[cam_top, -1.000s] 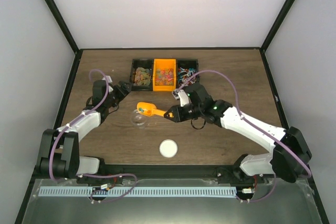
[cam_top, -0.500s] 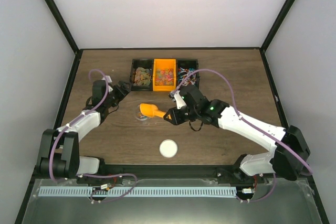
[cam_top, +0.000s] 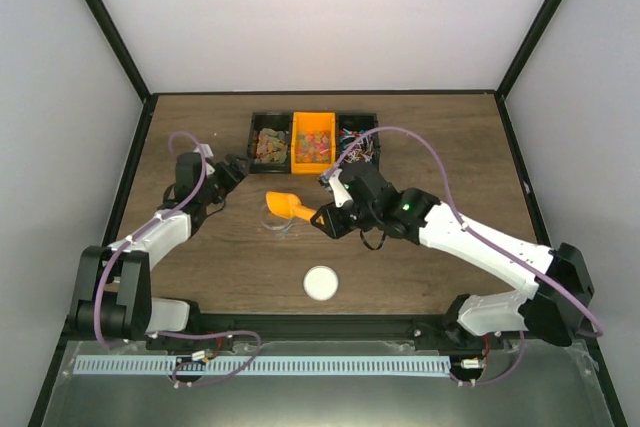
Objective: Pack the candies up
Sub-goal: Place the fake candies in the packing bottle, then adjust the spatula.
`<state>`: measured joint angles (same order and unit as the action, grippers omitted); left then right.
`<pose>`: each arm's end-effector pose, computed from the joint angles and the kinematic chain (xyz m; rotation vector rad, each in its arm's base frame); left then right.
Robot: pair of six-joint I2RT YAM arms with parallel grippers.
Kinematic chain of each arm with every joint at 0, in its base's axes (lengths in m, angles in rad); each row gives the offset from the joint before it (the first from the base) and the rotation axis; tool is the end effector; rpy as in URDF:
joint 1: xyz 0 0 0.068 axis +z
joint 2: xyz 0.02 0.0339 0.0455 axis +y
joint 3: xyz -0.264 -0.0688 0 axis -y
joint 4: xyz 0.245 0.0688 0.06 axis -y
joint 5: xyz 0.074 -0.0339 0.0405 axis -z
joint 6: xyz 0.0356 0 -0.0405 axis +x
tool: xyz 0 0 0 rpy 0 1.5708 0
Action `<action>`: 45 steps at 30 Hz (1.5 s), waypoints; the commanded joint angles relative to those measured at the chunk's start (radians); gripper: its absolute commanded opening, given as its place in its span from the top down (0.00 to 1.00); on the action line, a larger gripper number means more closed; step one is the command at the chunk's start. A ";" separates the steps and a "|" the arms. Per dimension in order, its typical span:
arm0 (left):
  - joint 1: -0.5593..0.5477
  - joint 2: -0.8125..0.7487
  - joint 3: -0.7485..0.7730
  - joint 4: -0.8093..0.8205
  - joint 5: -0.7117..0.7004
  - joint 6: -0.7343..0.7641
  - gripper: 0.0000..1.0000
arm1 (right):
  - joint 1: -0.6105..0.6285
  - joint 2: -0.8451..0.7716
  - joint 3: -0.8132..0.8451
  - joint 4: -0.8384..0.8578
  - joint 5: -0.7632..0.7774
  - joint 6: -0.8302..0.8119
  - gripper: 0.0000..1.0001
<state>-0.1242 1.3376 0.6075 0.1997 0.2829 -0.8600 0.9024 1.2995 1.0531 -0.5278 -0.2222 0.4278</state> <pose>0.2715 -0.0439 0.1969 -0.6232 2.1153 -0.8707 0.1669 0.2240 0.2903 -0.7037 2.4089 0.8710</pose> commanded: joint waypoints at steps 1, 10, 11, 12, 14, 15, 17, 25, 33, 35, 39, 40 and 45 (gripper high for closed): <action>0.008 -0.021 -0.004 0.026 0.012 0.006 0.10 | 0.009 -0.064 0.013 0.025 0.041 -0.017 0.95; 0.009 -0.047 -0.016 0.041 0.004 0.007 0.10 | -0.064 -0.126 -0.107 0.189 0.051 0.023 0.98; 0.009 -0.045 -0.017 0.042 0.006 0.006 0.10 | -0.091 -0.126 -0.115 0.211 0.031 0.024 0.98; 0.009 -0.043 -0.019 0.046 0.009 0.004 0.10 | -0.121 -0.128 -0.124 0.230 0.008 0.028 0.98; 0.009 -0.039 -0.025 0.068 0.025 -0.001 0.10 | -0.192 -0.138 -0.154 0.283 -0.050 0.044 0.98; 0.009 -0.039 -0.028 0.088 0.043 -0.004 0.10 | -0.232 -0.147 -0.178 0.339 -0.099 0.057 0.98; 0.007 -0.039 -0.038 0.137 0.078 -0.010 0.10 | -0.302 -0.150 -0.224 0.420 -0.220 0.087 0.98; -0.066 -0.018 -0.089 0.484 0.319 -0.151 0.07 | -0.454 -0.134 -0.375 0.733 -0.526 0.242 0.98; -0.247 0.034 -0.243 0.912 0.233 -0.396 0.00 | -0.518 -0.170 -0.472 0.973 -0.601 0.417 0.98; -0.296 0.034 -0.294 1.003 0.153 -0.449 0.00 | -0.518 -0.175 -0.488 1.011 -0.593 0.449 0.98; -0.411 0.045 -0.285 1.023 0.025 -0.430 0.01 | -0.519 -0.162 -0.499 1.055 -0.615 0.487 0.98; -0.430 0.058 -0.269 1.027 0.021 -0.428 0.02 | -0.519 -0.156 -0.497 1.059 -0.623 0.492 0.98; -0.499 0.173 -0.199 1.134 0.020 -0.475 0.12 | -0.518 -0.151 -0.502 1.075 -0.634 0.511 0.98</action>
<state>-0.5816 1.4330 0.3550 1.1625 0.3546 -1.2903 0.3901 1.1477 0.5541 0.4789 -0.8234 0.9058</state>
